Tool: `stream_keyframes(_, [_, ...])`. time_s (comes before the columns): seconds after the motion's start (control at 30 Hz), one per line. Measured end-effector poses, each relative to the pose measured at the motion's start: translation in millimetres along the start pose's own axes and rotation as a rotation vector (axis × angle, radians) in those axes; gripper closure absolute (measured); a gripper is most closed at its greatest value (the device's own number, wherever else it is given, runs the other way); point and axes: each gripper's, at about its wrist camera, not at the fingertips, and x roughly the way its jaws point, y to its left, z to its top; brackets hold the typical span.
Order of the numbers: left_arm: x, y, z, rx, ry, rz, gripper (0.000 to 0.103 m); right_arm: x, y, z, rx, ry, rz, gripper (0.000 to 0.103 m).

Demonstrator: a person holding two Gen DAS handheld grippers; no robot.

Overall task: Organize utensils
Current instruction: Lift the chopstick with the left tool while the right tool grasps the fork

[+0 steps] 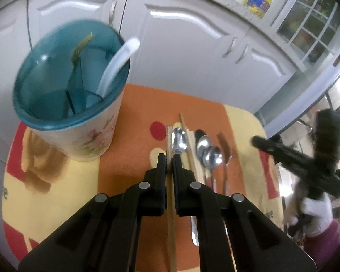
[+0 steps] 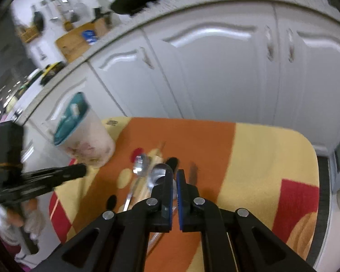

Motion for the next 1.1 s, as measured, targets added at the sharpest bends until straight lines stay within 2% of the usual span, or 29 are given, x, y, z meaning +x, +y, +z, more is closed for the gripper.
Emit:
stream_keyframes(0.07, [-10.1, -2.4, -1.6, 0.000, -0.014, -0.003, 0.099, 13.3, -10.8, 1.6, 0.047, 0.042, -0.051, 0.096])
stream_keyframes(0.23, [-19.4, -7.6, -4.6, 0.004, -0.031, 0.009, 0.099, 39.7, -6.7, 13.0, 0.046, 0.080, -0.051, 0.091])
stream_keyframes(0.27, [-21.4, -8.0, -4.8, 0.003, -0.033, 0.011, 0.099, 42.5, -3.4, 15.1, 0.042, 0.089, -0.046, 0.082])
stream_keyframes(0.3, [-23.5, -7.5, -5.5, 0.001, -0.036, 0.012, 0.099, 49.3, 1.1, 18.2, 0.034, 0.105, -0.037, 0.068])
stream_keyframes(0.33, [-25.0, -7.6, -5.3, 0.000, -0.037, 0.013, 0.099, 52.4, 3.2, 19.8, 0.029, 0.113, -0.038, 0.065])
stream_keyframes(0.37, [-26.8, -6.1, -5.8, -0.001, -0.039, 0.013, 0.099, 58.3, 5.7, 21.1, 0.016, 0.128, -0.061, 0.065])
stream_keyframes(0.43, [-31.9, -5.7, -7.3, 0.001, -0.045, 0.014, 0.099, 72.0, 8.6, 19.7, -0.010, 0.197, -0.140, 0.076])
stream_keyframes(0.47, [-33.1, -4.6, -7.8, 0.003, -0.047, 0.014, 0.099, 73.5, 8.2, 18.2, -0.014, 0.208, -0.145, 0.088])
stream_keyframes(0.5, [-35.6, -4.3, -9.2, 0.004, -0.052, 0.013, 0.099, 74.2, 7.6, 15.8, -0.018, 0.210, -0.149, 0.094])
stream_keyframes(0.6, [-43.7, -3.1, -10.3, 0.004, -0.064, 0.002, 0.099, 66.1, 3.9, 11.0, -0.012, 0.193, -0.140, 0.101])
stream_keyframes(0.73, [-60.4, -1.9, -10.1, 0.001, -0.098, -0.026, 0.099, 24.5, 6.4, 11.2, 0.011, 0.103, -0.074, 0.102])
stream_keyframes(0.9, [-77.9, 0.4, -11.4, 0.002, -0.131, -0.043, 0.099, -37.1, 29.7, 8.7, -0.056, -0.027, -0.034, 0.102])
stream_keyframes(1.0, [-80.1, 2.8, -14.5, -0.011, -0.131, -0.043, 0.099, -46.7, 35.4, 3.4, -0.084, -0.025, -0.049, 0.102])
stream_keyframes(1.1, [-84.2, 2.3, -17.8, -0.018, -0.141, -0.046, 0.099, -28.2, 36.7, 5.7, -0.066, -0.002, -0.108, 0.101])
